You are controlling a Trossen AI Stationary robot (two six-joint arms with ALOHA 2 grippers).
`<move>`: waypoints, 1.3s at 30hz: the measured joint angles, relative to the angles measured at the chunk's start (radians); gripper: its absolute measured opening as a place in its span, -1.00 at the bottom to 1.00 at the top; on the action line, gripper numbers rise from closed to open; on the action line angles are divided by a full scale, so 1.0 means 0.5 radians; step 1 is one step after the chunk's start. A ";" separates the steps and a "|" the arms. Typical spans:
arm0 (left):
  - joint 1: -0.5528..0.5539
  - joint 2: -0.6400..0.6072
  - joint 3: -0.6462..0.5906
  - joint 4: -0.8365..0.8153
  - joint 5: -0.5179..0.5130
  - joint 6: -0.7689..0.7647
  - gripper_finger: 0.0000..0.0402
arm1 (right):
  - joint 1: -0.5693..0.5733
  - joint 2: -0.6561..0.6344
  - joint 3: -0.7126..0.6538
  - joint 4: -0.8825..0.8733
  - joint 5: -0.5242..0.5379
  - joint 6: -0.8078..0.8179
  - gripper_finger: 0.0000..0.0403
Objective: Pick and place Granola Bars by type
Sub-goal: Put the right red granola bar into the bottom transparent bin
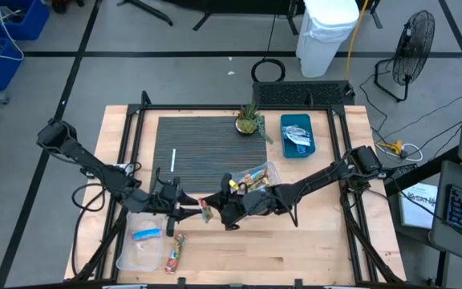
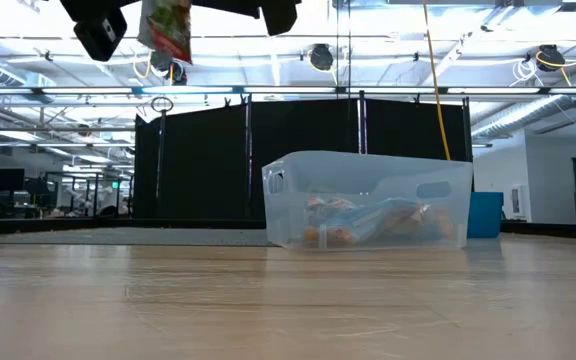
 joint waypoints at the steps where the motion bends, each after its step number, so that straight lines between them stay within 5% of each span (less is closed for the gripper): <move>1: 0.008 0.000 0.000 -0.006 -0.001 0.025 -0.36 | -0.002 0.000 0.000 0.000 0.000 0.000 -1.00; 6: 0.046 0.000 0.000 -0.022 0.003 0.121 -0.44 | -0.002 0.000 -0.002 -0.001 0.001 0.000 -1.00; 12: 0.092 0.000 0.000 -0.024 0.083 0.319 -0.94 | -0.002 0.000 -0.002 0.009 -0.025 0.008 -1.00; 22: 0.101 0.000 0.000 -0.024 0.126 0.403 -0.99 | 0.002 0.000 -0.001 -0.006 0.015 0.195 -0.94; 31: 0.105 0.000 0.000 -0.044 0.125 0.416 -0.99 | 0.002 0.003 0.003 -0.057 0.074 0.209 -0.18; 39: 0.078 -0.107 0.001 -0.174 0.024 0.447 -1.00 | 0.017 0.006 0.002 -0.274 0.678 0.233 0.42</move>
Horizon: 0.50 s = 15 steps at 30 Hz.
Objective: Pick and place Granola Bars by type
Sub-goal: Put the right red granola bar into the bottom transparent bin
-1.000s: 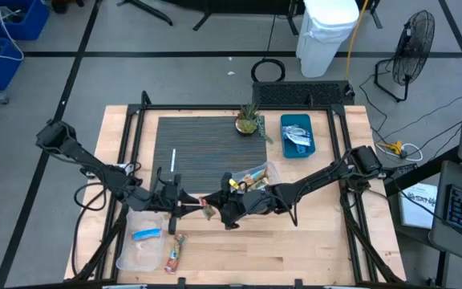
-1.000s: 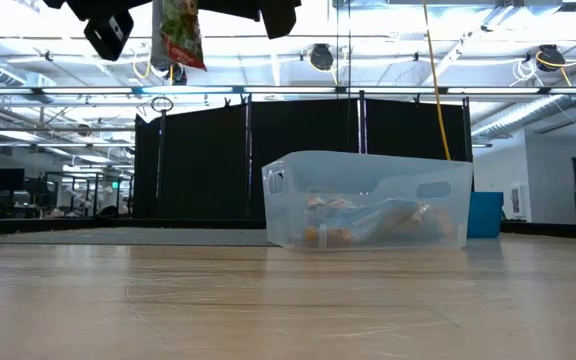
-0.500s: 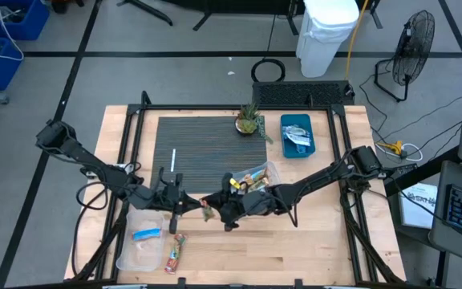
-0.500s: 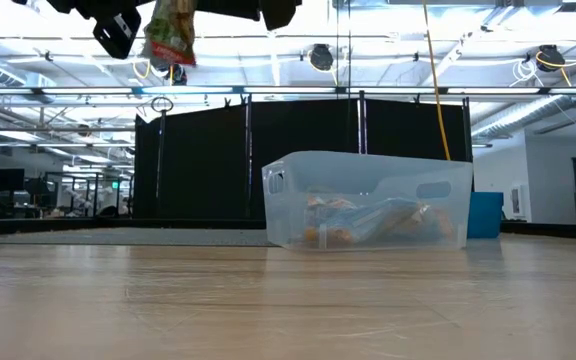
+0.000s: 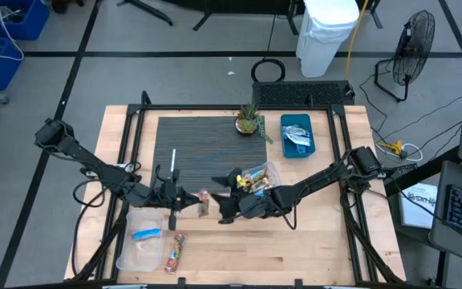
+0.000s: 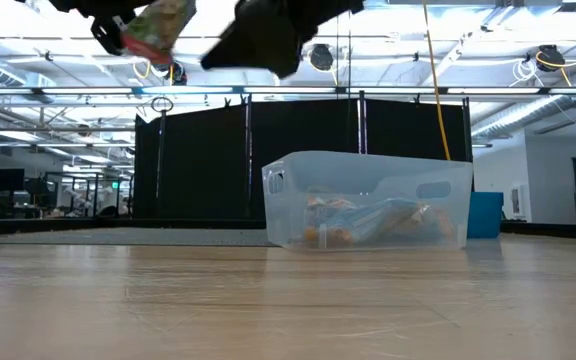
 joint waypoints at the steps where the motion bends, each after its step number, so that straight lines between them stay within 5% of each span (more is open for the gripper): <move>1: -0.013 -0.035 0.000 -0.052 -0.031 0.000 -1.00 | 0.005 0.001 0.000 -0.018 0.098 0.028 0.46; 5: -0.107 -0.194 0.000 -0.243 -0.163 -0.018 -1.00 | 0.053 -0.001 0.000 -0.125 0.371 0.157 0.53; 15: -0.567 -0.406 0.000 -0.704 -0.809 -0.269 -1.00 | 0.240 -0.041 -0.057 -0.249 0.385 0.190 0.46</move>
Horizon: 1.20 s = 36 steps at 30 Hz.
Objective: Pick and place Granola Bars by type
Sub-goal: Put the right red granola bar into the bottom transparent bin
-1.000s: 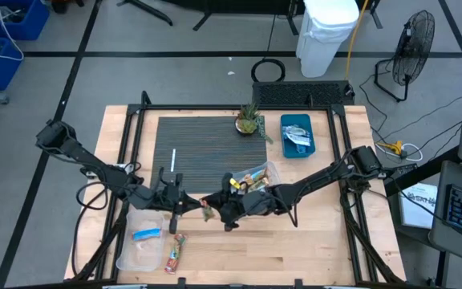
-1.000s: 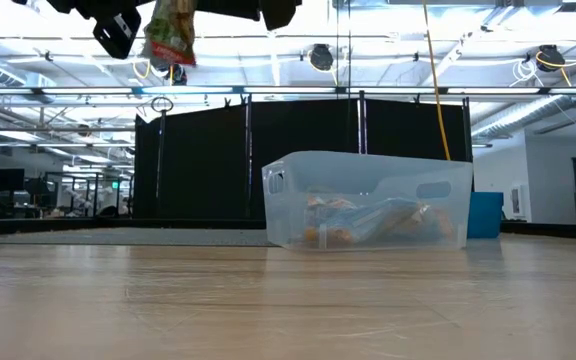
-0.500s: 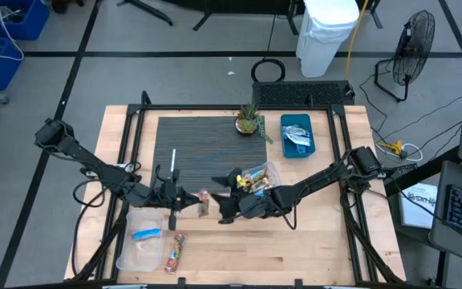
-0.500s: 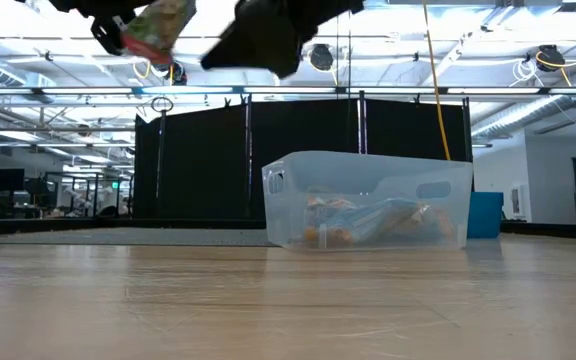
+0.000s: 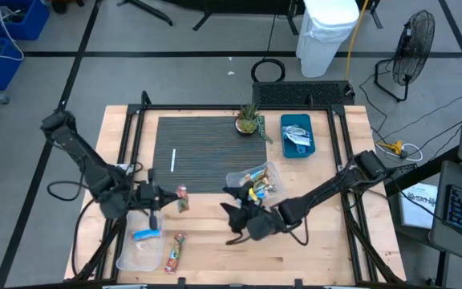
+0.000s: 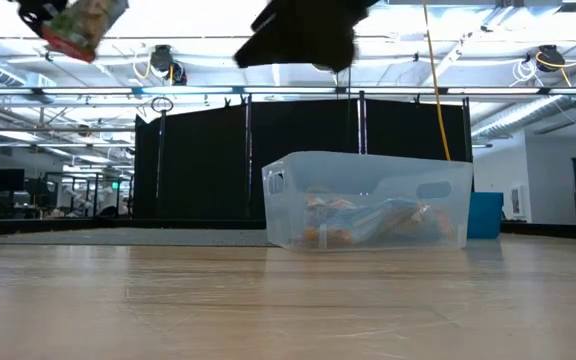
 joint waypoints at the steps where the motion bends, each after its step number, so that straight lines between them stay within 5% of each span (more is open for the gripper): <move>1: -0.047 -0.001 0.000 -0.017 -0.056 -0.022 -1.00 | 0.013 -0.031 -0.038 0.001 -0.004 0.023 0.44; 5: -0.208 -0.001 0.000 -0.017 -0.211 -0.024 -1.00 | 0.049 -0.289 -0.342 0.002 -0.035 0.279 0.38; 10: -0.343 -0.007 0.000 -0.021 -0.403 -0.023 -1.00 | 0.018 -0.865 -0.916 0.201 -0.340 0.699 0.30; 18: -0.434 -0.126 0.000 -0.094 -0.439 -0.072 -1.00 | -0.029 -1.797 -1.622 0.655 -0.526 0.731 0.28; 32: -0.435 -0.157 0.000 -0.397 -0.462 -0.395 -1.00 | -0.187 -2.840 -2.194 0.400 -0.528 0.693 0.28; 36: -0.435 -0.167 0.000 -0.402 -0.462 -0.377 -1.00 | -0.274 -3.042 -2.247 0.338 -0.699 0.663 0.28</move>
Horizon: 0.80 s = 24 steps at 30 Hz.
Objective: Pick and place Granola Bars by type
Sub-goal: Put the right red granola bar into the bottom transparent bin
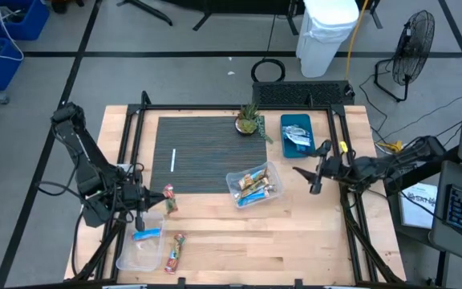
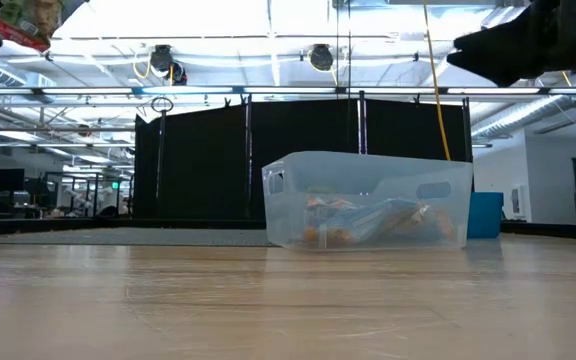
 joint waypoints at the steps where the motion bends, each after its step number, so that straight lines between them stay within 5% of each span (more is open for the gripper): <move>1: 0.000 -0.004 0.000 -0.008 0.000 0.000 -1.00 | -0.025 -0.031 -0.001 -0.032 -0.068 0.000 0.28; 9: 0.000 -0.017 0.000 -0.033 -0.010 -0.006 -1.00 | -0.288 -0.114 -0.001 -0.219 -0.498 0.040 0.28; 15: 0.000 -0.018 0.000 -0.032 0.047 -0.014 -1.00 | -0.533 -0.122 -0.001 -0.342 -0.568 0.157 0.28; 20: -0.008 -0.018 0.000 -0.049 0.230 -0.070 -1.00 | -0.662 -0.122 -0.001 -0.346 -0.772 0.214 0.28; 24: -0.008 -0.028 0.000 -0.050 0.584 -0.299 -1.00 | -0.689 -0.122 -0.001 -0.332 -0.726 0.215 0.28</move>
